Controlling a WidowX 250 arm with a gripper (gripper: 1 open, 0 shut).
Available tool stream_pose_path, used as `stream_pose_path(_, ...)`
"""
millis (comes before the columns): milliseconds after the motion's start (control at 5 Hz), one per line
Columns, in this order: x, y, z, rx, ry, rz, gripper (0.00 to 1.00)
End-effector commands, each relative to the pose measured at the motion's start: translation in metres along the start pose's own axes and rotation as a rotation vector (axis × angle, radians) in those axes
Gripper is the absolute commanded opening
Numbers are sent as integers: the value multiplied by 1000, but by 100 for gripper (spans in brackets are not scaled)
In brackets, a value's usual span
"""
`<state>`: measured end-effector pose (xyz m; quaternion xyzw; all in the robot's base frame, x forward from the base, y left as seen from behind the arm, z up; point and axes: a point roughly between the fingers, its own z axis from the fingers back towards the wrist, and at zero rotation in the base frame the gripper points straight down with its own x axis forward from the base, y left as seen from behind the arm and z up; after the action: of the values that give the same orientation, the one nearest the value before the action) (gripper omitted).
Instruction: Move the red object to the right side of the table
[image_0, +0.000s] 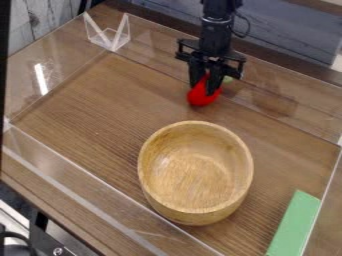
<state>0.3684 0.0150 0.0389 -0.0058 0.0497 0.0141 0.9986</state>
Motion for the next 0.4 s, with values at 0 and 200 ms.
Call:
stream_pose_path(0, 6, 2, 14, 1, -47, -10, 0)
stream_pose_path(200, 6, 9, 13, -2, -42, -6, 0)
